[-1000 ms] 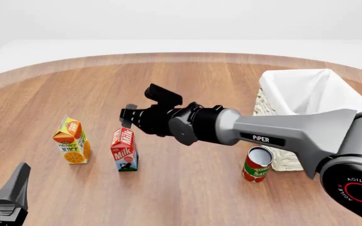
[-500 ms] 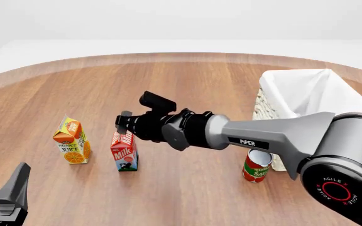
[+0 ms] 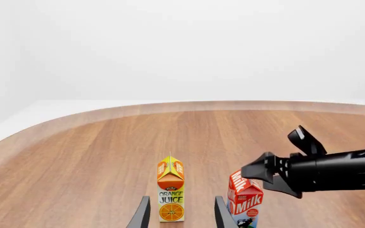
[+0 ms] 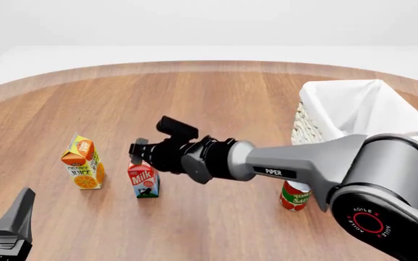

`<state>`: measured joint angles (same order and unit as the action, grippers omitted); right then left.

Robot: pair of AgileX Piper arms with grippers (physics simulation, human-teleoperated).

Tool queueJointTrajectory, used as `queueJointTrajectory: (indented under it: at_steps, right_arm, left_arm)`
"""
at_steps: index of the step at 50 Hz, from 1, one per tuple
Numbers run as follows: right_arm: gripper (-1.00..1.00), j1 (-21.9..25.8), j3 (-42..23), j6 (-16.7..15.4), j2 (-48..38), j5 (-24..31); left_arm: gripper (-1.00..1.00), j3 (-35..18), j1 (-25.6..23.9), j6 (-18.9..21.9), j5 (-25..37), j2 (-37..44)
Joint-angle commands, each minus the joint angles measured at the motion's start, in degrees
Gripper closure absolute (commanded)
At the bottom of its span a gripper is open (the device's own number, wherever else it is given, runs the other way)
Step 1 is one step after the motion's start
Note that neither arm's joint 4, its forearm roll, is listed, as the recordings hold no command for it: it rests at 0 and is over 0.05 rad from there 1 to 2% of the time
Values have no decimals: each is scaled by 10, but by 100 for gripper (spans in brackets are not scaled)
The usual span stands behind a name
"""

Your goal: Pick the milk and place it in the basket.

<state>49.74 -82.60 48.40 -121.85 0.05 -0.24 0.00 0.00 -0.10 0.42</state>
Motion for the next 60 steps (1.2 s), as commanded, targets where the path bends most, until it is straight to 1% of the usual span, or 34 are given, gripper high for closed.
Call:
queueJointTrajectory:
  at_steps: [1,22,32,33,34,38,46,50,53,56,59,60]
  right_arm:
    - [-100,6,-6,5,-13,-4]
    - [-100,10,-3,12,-23,-13]
    - [-100,17,6,22,-31,-28]
    - [-100,20,13,28,-32,-34]
    - [100,21,14,27,-32,-35]
    - [100,27,23,33,-30,-44]
    - [100,26,28,24,-13,-50]
    - [100,23,31,12,0,-51]
    - [100,20,29,-1,11,-48]
    - [100,21,30,-20,28,-45]
    - [100,19,32,-26,38,-43]
    - [100,17,31,-33,43,-40]
  left_arm:
    - [-100,0,0,0,0,0]
    - [-100,0,0,0,0,0]
    - [-100,0,0,0,0,0]
    - [-100,0,0,0,0,0]
    - [-100,0,0,0,0,0]
    - [-100,0,0,0,0,0]
    - [-100,0,0,0,0,0]
    - [-100,0,0,0,0,0]
    - [-100,0,0,0,0,0]
    - [-100,0,0,0,0,0]
    - [-100,0,0,0,0,0]
    - [-100,0,0,0,0,0]
